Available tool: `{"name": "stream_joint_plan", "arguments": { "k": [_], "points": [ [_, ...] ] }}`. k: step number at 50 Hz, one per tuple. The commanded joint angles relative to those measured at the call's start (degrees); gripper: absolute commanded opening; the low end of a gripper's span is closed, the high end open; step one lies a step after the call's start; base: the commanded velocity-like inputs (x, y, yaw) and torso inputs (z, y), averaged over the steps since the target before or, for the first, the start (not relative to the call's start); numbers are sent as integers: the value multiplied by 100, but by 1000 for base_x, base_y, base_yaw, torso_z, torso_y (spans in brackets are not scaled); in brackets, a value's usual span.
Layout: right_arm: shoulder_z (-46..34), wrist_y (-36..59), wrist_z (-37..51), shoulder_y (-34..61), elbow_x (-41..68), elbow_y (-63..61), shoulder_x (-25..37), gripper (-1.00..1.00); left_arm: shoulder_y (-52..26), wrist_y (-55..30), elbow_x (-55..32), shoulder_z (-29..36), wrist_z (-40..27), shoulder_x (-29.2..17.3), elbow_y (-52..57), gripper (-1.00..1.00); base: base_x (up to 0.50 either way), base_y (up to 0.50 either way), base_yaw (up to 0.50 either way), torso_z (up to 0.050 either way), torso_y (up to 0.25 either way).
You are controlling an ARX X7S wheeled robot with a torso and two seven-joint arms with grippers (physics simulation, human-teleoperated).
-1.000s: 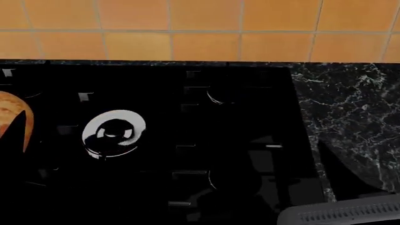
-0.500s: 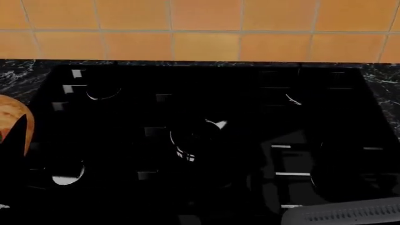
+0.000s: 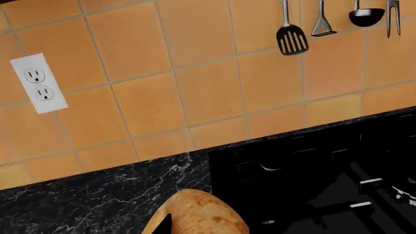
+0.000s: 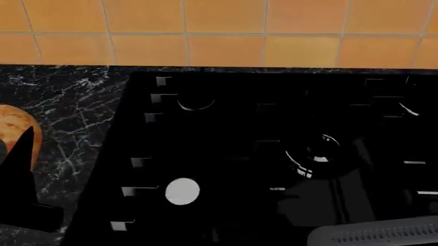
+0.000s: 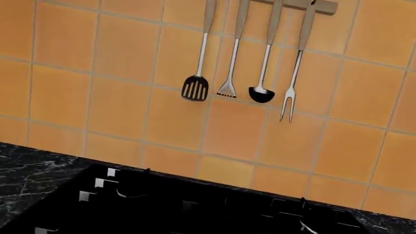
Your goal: Place all breads on the cutting board.
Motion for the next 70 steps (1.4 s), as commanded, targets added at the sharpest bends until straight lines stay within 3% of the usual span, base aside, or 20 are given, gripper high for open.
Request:
{"name": "stream_joint_plan", "arguments": {
  "k": [1, 70],
  "points": [
    [-69, -29, -2, 39, -52, 14, 39, 100, -25, 91, -1, 25, -17, 19, -18, -100, -1, 500, 0, 0, 0],
    [-475, -202, 127, 283, -70, -20, 144, 100, -93, 213, 17, 94, -56, -23, 55, -100, -2, 500, 0, 0, 0]
  ]
}}
